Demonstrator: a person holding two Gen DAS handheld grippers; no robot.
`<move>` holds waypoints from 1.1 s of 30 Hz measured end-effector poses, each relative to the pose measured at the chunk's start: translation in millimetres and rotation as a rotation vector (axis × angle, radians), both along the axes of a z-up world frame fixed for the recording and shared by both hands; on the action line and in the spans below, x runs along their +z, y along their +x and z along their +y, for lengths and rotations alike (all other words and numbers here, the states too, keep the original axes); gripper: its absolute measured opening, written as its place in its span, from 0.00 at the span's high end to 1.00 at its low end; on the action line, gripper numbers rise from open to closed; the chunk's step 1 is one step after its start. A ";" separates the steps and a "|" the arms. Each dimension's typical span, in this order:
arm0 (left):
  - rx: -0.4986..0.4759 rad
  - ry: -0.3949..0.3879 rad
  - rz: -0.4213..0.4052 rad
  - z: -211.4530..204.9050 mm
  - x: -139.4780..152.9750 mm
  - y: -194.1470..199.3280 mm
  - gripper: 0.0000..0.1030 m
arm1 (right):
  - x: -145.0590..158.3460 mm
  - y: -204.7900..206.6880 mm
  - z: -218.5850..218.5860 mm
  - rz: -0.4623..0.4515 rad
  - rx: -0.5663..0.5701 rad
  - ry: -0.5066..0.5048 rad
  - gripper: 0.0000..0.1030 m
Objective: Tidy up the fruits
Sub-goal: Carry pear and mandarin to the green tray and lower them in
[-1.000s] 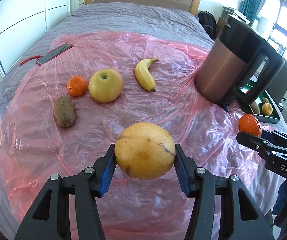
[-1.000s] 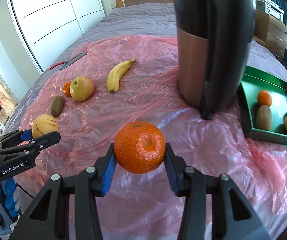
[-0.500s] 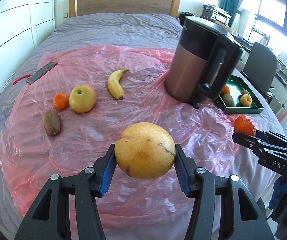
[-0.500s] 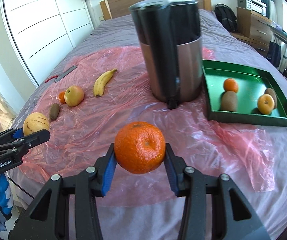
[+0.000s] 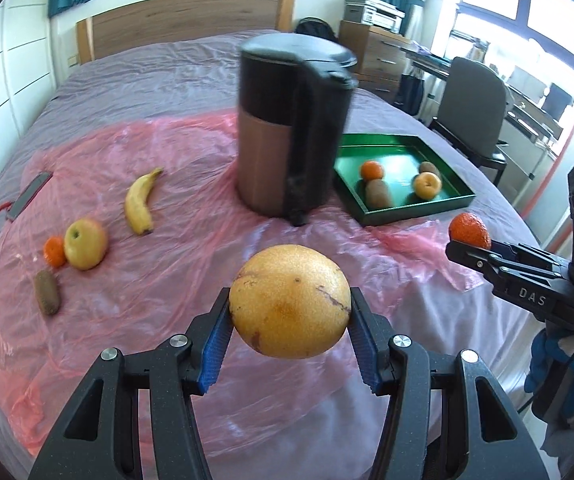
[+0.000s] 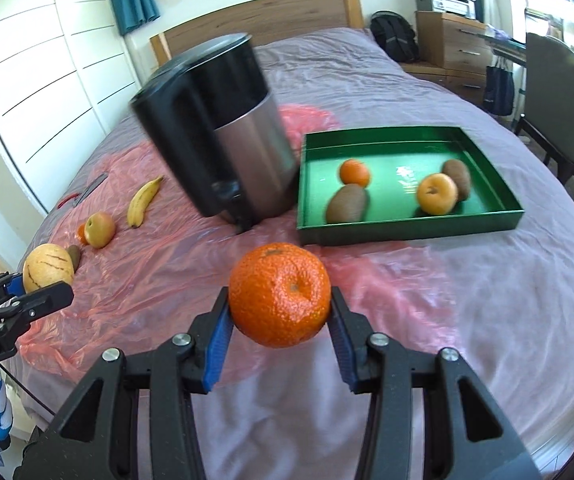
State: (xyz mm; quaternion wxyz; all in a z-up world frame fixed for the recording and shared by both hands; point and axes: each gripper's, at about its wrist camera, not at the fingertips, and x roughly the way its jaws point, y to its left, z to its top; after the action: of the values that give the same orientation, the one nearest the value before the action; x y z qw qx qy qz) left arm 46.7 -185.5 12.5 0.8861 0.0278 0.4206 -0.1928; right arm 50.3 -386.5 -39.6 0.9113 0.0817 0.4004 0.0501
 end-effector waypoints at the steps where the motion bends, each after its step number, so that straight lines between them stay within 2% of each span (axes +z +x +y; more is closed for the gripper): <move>1: -0.018 0.002 -0.004 -9.7 2.3 0.6 0.52 | 1.1 -0.3 -9.8 -0.003 -0.017 0.000 0.89; 9: -0.115 0.009 -0.017 -66.5 14.0 11.5 0.52 | 4.8 5.4 -62.8 -0.022 -0.103 0.001 0.89; 20: -0.202 0.021 -0.039 -140.3 20.9 51.4 0.52 | 4.1 34.1 -123.8 -0.038 -0.190 -0.010 0.89; 33: -0.248 0.077 0.001 -200.7 -11.7 109.4 0.52 | -26.4 91.2 -183.0 -0.025 -0.261 -0.019 0.89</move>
State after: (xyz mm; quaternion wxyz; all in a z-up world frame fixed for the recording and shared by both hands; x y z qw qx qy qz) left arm 156.2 -386.2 0.8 0.8534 0.1138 0.4215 -0.2848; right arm 141.6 -569.6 -66.0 0.9158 0.1239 0.3753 -0.0718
